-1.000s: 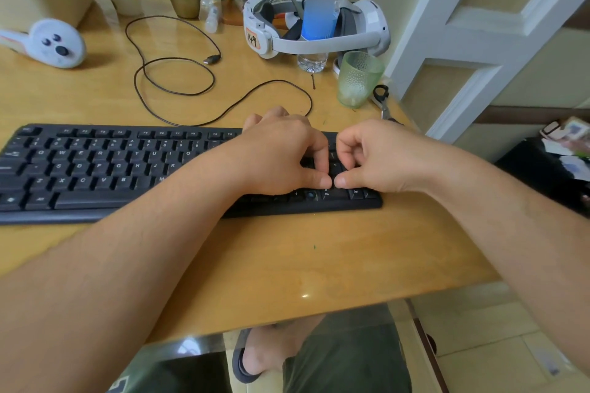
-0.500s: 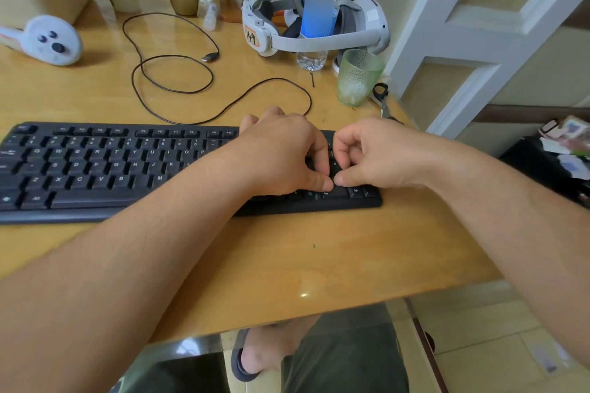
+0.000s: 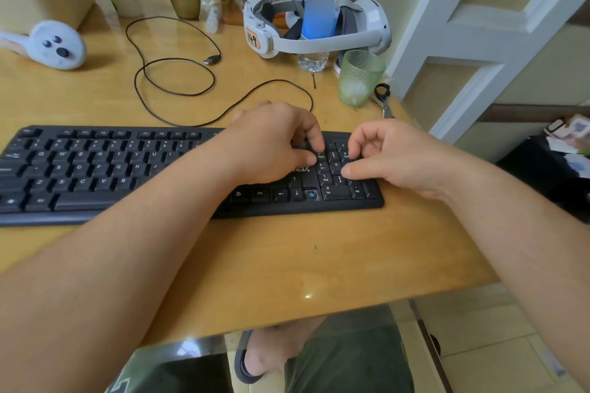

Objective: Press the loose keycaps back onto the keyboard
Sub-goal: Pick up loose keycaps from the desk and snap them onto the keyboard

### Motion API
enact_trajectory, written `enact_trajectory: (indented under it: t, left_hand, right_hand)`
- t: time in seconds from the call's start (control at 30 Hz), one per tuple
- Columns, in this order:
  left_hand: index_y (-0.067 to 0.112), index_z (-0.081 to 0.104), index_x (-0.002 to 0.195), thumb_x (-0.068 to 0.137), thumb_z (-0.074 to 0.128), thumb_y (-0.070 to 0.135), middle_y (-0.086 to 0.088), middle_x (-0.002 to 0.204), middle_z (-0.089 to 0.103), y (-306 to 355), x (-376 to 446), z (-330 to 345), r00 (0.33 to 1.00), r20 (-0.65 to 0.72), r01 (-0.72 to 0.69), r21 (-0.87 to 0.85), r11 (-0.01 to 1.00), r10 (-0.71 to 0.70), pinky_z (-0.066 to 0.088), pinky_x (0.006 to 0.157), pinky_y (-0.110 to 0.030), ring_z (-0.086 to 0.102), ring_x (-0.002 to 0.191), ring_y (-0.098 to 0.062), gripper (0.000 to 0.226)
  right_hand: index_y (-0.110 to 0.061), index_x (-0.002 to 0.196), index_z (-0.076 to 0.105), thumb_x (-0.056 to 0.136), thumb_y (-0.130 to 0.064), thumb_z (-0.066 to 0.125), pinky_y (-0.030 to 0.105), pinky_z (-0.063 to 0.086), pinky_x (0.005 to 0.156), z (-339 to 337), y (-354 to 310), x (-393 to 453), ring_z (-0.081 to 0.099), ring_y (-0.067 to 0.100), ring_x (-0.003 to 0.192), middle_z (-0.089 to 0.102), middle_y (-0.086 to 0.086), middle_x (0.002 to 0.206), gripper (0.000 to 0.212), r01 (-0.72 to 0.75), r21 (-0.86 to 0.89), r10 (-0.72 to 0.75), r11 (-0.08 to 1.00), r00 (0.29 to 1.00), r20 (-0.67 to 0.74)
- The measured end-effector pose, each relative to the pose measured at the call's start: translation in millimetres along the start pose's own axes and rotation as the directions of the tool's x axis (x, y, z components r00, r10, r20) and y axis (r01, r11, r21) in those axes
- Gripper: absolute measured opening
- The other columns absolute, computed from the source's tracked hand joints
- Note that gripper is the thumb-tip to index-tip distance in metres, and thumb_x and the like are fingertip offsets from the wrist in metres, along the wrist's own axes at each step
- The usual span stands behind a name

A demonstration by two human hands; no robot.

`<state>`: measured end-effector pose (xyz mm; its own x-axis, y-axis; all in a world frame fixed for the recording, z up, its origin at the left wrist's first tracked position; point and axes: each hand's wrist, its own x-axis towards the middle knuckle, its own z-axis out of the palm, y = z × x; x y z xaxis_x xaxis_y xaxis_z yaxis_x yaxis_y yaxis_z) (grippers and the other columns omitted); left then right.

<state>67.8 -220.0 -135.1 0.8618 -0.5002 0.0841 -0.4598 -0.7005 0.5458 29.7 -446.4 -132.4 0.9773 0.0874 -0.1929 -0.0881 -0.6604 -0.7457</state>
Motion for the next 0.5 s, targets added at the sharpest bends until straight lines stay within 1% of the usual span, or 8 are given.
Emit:
enact_trajectory:
  t: [0.1, 0.13, 0.23, 0.3, 0.37, 0.43, 0.5]
  left_hand:
    - [0.044, 0.068, 0.085, 0.09, 0.075, 0.038, 0.015, 0.085, 0.065, 1.3, 0.3, 3.6, 1.0, 0.002, 0.0, 0.001, 1.0, 0.0, 0.048, 0.097, -0.048, 0.054, 0.095, -0.015, 0.01]
    - [0.044, 0.068, 0.085, 0.091, 0.074, 0.039, 0.015, 0.085, 0.065, 0.9, 0.7, 3.9, 1.0, -0.003, 0.004, -0.002, 1.0, -0.004, 0.049, 0.097, -0.048, 0.055, 0.095, -0.015, 0.009]
    - [0.044, 0.068, 0.086, 0.091, 0.072, 0.04, 0.015, 0.086, 0.065, 1.4, 0.5, 3.0, 0.999, -0.03, 0.013, -0.01, 1.0, -0.013, 0.049, 0.095, -0.047, 0.055, 0.094, -0.017, 0.008]
    - [0.044, 0.068, 0.086, 0.091, 0.071, 0.04, 0.015, 0.086, 0.065, 1.9, 0.1, 2.6, 0.999, -0.042, 0.017, -0.005, 1.0, -0.017, 0.049, 0.095, -0.047, 0.056, 0.094, -0.017, 0.007]
    - [0.043, 0.068, 0.086, 0.091, 0.071, 0.04, 0.015, 0.085, 0.065, 2.5, 0.2, 3.6, 0.999, -0.038, 0.012, 0.002, 1.0, -0.012, 0.048, 0.096, -0.047, 0.055, 0.096, -0.017, 0.006]
    - [0.042, 0.069, 0.087, 0.092, 0.071, 0.04, 0.015, 0.085, 0.065, 3.0, -0.2, 4.3, 0.999, -0.034, 0.007, 0.013, 1.0, -0.006, 0.047, 0.098, -0.047, 0.052, 0.101, -0.017, 0.006]
    - [0.042, 0.069, 0.089, 0.093, 0.071, 0.04, 0.015, 0.085, 0.064, 3.1, -0.4, 4.3, 0.999, -0.045, -0.004, 0.019, 1.0, 0.005, 0.045, 0.099, -0.047, 0.05, 0.104, -0.017, 0.004]
  right_hand:
    - [-0.019, 0.069, 0.061, 0.073, -0.028, 0.092, 0.028, 0.03, 0.055, -0.5, -11.5, -2.4, 0.033, 0.008, 0.047, 0.041, -0.014, 0.049, 0.032, -0.006, -0.186, 0.007, 0.983, 1.0, 0.006]
    - [-0.019, 0.068, 0.061, 0.073, -0.029, 0.092, 0.028, 0.031, 0.056, -1.6, -14.9, -2.0, 0.033, 0.007, 0.046, 0.041, -0.014, 0.047, 0.033, 0.0, -0.205, 0.001, 0.979, 1.0, 0.003]
    - [-0.019, 0.067, 0.061, 0.073, -0.029, 0.092, 0.028, 0.034, 0.058, -3.8, -19.5, -0.6, 0.037, 0.004, 0.045, 0.044, -0.015, 0.047, 0.033, 0.014, -0.165, -0.016, 0.986, 1.0, -0.012]
    - [-0.018, 0.067, 0.062, 0.073, -0.033, 0.092, 0.027, 0.034, 0.056, -0.5, -20.9, -0.3, 0.039, 0.001, 0.043, 0.046, -0.015, 0.045, 0.035, 0.013, -0.24, -0.016, 0.971, 1.0, -0.012]
    - [-0.017, 0.068, 0.062, 0.075, -0.033, 0.092, 0.026, 0.034, 0.055, 0.9, -23.1, -1.3, 0.043, -0.001, 0.043, 0.049, -0.018, 0.045, 0.034, 0.028, -0.323, -0.051, 0.946, 0.997, -0.063]
    - [-0.017, 0.066, 0.061, 0.077, -0.028, 0.09, 0.023, 0.033, 0.054, -2.3, -26.9, -2.7, 0.045, -0.003, 0.044, 0.049, -0.022, 0.045, 0.033, 0.068, -0.343, -0.109, 0.937, 0.988, -0.105]
    - [-0.017, 0.066, 0.061, 0.077, -0.03, 0.09, 0.024, 0.033, 0.054, -3.9, -29.1, -6.2, 0.045, -0.001, 0.045, 0.049, -0.02, 0.045, 0.034, 0.087, -0.338, -0.114, 0.937, 0.991, -0.063]
